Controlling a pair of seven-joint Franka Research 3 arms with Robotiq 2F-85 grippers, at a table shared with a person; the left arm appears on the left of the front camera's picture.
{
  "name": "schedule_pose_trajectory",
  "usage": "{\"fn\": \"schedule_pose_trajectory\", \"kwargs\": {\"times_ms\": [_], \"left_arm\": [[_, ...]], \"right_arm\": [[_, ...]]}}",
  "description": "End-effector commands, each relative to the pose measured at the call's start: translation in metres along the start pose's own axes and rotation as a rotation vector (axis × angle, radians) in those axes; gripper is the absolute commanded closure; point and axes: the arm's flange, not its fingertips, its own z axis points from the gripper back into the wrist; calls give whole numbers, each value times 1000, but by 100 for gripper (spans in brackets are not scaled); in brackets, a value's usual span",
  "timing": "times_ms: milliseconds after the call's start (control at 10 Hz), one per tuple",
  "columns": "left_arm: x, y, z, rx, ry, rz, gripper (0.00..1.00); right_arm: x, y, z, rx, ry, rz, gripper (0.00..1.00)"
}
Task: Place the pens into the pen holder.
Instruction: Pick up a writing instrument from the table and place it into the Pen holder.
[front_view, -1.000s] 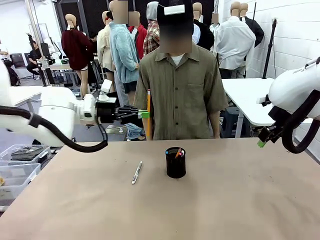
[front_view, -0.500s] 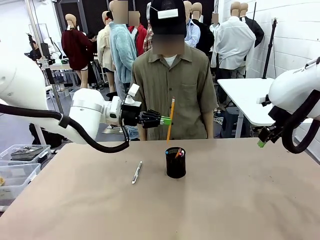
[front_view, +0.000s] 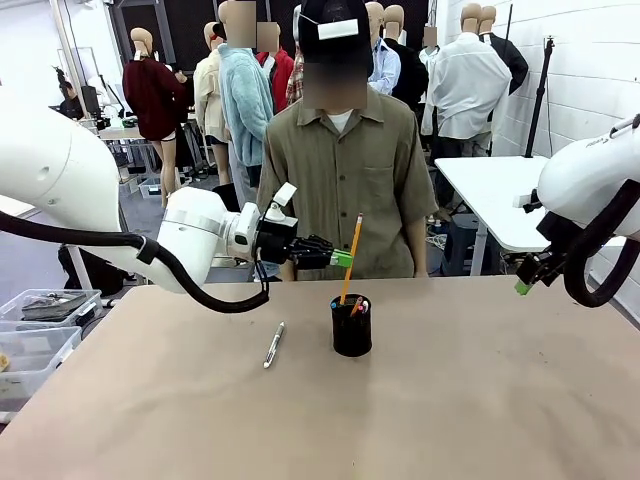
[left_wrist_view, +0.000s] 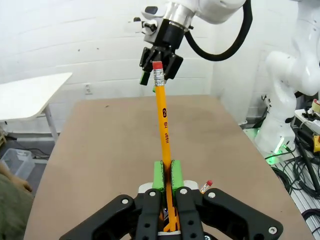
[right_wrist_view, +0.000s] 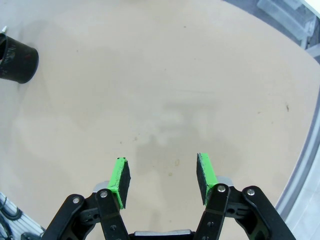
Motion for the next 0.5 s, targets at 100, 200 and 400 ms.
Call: {"fn": "schedule_pose_trajectory", "kwargs": {"times_ms": [100,200,400], "left_arm": [[-10,18,-8,-8,30,38,100],[-17,23,-10,4,30,46,100],[-21,27,-14,-6,20,45,100]], "right_arm": [[-4,-1,-2,-20,0,17,32],[-4,-1,-2,-20,0,17,32],[-4,-1,-2,-20,0,17,32]]}}
